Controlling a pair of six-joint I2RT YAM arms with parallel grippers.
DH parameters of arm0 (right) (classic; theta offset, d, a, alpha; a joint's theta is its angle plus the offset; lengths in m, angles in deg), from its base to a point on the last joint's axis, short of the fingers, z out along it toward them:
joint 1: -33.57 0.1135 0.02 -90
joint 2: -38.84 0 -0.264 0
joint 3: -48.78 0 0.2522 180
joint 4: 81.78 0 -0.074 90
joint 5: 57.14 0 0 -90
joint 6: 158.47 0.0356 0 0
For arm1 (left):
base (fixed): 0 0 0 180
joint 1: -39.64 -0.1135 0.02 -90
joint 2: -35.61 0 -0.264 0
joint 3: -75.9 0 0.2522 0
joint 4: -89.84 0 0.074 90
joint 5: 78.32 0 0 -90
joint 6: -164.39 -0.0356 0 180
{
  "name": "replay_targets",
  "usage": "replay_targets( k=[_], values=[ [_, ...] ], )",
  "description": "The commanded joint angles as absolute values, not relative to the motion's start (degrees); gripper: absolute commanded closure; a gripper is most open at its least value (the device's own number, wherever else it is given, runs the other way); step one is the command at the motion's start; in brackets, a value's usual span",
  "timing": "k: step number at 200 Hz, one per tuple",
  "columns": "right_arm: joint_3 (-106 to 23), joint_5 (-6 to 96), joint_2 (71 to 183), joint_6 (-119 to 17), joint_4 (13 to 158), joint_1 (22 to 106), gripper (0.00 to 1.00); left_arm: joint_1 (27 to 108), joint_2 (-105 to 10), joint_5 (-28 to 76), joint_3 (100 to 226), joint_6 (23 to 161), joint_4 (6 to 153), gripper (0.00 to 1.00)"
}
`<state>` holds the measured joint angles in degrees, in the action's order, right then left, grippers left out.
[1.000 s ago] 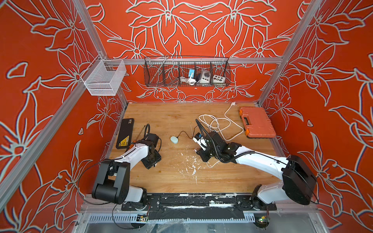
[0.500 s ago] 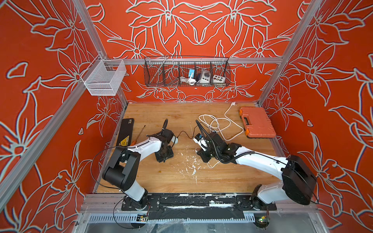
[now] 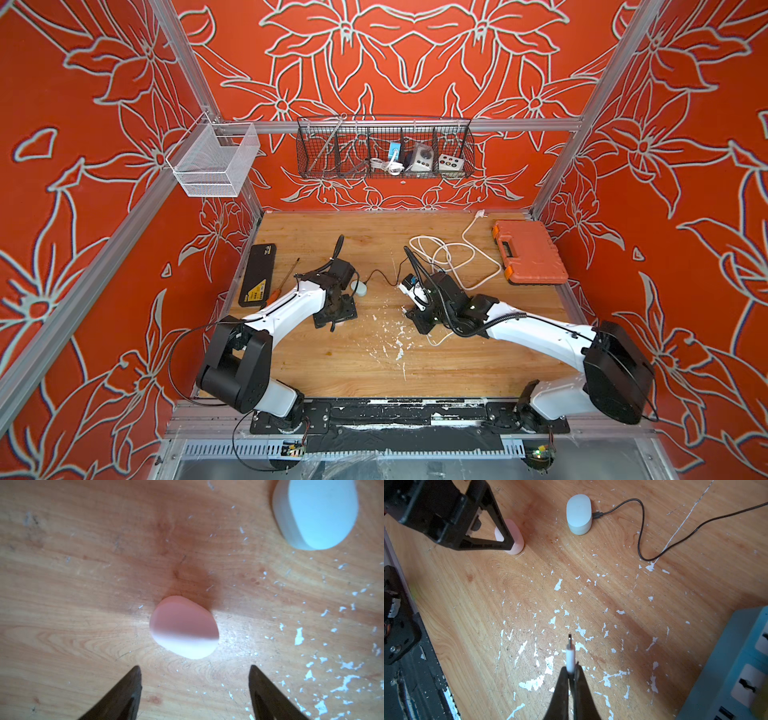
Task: Charge the bluetooth headset
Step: Pick up the bluetooth headset from the center of the board.
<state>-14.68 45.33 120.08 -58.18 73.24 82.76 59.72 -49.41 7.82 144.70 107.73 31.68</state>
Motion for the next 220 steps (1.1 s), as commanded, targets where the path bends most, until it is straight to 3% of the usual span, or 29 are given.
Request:
replay_targets(
  k=[1, 82, 157, 220],
  values=[
    [-13.7, 45.1, 119.4, -57.5, 74.4, 83.1, 0.98, 59.3, -52.8, 7.8, 147.1, 101.0, 29.7, 0.21],
    [-12.9, 46.0, 119.2, -57.0, 75.8, 83.1, 0.98, 58.0, -59.2, 8.6, 149.1, 94.9, 29.7, 0.21],
    [-12.6, 46.1, 119.2, -56.1, 76.6, 83.1, 0.98, 58.0, -62.0, 8.0, 149.2, 93.0, 28.4, 0.27],
    [-12.1, 46.9, 119.3, -55.5, 77.8, 83.1, 0.98, 58.1, -62.9, 4.6, 150.4, 90.2, 27.4, 0.25]
  ],
)
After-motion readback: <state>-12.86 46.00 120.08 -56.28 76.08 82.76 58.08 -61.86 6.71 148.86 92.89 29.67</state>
